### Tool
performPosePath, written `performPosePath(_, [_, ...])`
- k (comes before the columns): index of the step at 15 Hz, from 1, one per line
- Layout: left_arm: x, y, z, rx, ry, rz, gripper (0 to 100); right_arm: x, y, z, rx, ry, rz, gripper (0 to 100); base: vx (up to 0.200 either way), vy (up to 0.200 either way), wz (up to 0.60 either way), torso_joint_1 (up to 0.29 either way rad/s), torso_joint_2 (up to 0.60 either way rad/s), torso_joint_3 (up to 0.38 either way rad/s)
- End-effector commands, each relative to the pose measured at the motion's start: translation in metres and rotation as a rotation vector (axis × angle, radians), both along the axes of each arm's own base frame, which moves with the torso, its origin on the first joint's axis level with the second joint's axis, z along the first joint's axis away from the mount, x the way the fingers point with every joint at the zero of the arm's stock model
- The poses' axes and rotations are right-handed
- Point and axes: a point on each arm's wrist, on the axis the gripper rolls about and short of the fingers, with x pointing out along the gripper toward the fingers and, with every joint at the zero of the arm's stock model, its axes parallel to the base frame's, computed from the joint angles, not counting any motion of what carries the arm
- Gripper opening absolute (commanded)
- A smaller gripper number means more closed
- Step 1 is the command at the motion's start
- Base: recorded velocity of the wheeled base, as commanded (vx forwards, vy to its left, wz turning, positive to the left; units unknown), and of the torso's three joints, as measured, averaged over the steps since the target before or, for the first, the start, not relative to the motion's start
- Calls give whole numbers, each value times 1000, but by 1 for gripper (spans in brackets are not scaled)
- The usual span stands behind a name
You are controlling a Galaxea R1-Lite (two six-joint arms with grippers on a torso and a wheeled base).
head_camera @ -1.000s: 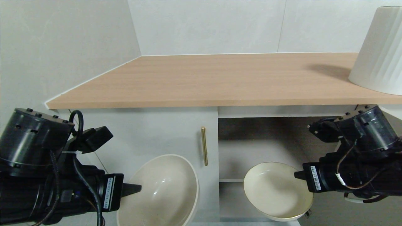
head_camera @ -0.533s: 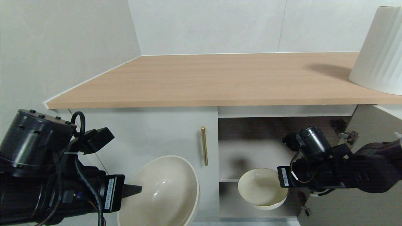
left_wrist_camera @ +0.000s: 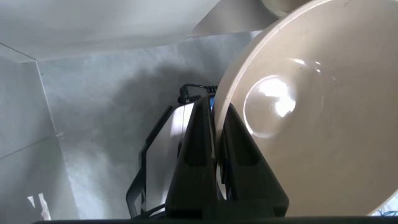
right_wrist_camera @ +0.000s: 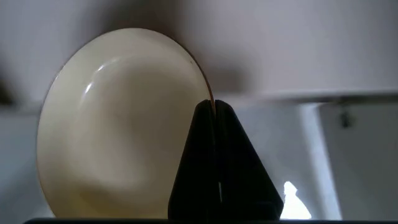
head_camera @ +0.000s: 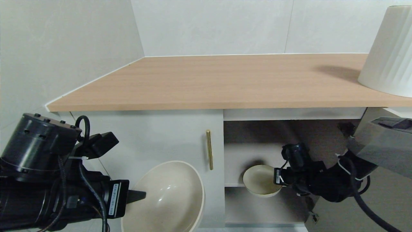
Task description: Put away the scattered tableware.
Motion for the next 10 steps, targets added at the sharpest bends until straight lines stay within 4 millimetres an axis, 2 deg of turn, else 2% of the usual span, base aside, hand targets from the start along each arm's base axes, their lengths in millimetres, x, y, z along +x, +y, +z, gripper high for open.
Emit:
performPosePath(1, [1, -1, -1, 3, 6, 2, 0, 11, -2, -30, -42, 9, -48, 0, 0, 0, 0, 0, 0, 0])
performPosePath(6, [2, -1, -2, 6, 12, 2, 0, 32, -6, -38, -70, -49, -146, 0, 0, 0, 0, 0, 0, 0])
performPosePath(10, [3, -1, -3, 8, 16, 2, 0, 42, -9, -33, -46, -119, -190, 0, 0, 0, 0, 0, 0, 0])
